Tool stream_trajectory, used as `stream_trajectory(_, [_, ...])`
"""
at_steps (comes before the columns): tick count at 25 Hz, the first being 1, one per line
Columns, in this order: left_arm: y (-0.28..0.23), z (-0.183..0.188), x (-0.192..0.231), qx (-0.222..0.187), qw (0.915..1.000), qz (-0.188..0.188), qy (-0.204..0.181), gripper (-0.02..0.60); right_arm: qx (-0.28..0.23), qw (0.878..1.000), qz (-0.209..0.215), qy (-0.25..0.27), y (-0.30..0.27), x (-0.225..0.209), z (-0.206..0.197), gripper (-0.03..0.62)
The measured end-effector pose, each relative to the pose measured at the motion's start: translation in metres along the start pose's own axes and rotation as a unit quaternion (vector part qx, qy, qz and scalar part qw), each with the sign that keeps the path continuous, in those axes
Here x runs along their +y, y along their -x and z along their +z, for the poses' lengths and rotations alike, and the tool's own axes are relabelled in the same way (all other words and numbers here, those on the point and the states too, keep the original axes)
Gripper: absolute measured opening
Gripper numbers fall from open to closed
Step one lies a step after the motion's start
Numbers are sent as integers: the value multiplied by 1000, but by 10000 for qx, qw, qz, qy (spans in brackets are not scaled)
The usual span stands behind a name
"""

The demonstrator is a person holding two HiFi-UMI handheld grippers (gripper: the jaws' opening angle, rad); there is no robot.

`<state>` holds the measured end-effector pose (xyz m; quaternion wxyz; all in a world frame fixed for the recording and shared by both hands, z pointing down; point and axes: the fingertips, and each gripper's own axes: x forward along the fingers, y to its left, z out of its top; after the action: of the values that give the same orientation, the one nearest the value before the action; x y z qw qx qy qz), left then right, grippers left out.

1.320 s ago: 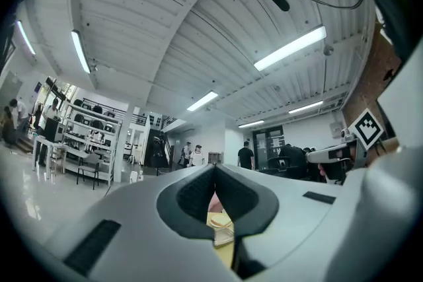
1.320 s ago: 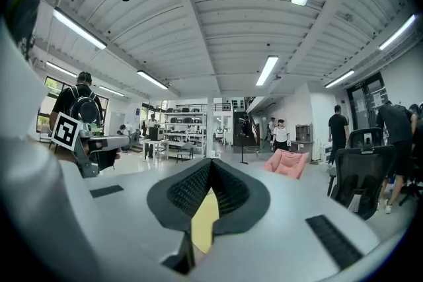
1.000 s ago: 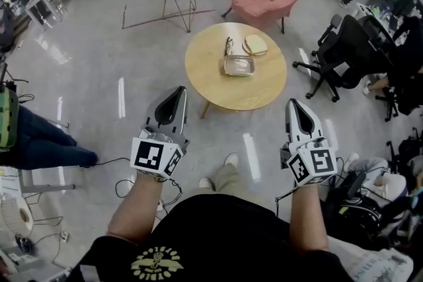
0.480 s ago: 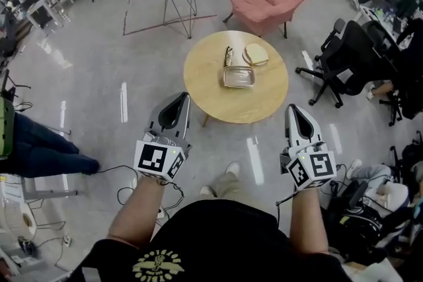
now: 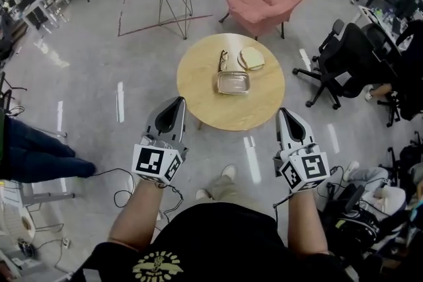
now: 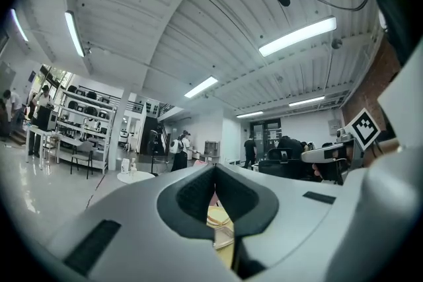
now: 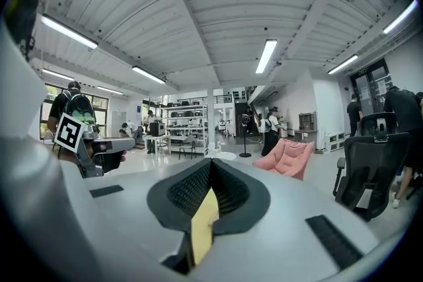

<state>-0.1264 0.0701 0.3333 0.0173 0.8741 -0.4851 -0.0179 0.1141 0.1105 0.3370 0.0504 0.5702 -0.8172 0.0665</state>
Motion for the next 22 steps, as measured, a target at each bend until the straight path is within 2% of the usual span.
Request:
stream_trajectory(9, [-40, -18, -1, 85, 9999, 48, 102, 17, 23, 9999, 117, -8, -27, -34, -6, 14])
stream_trajectory(22, [-113, -14, 4, 121, 9995, 282, 50, 17, -16, 9996, 243, -107, -73, -96, 1, 14])
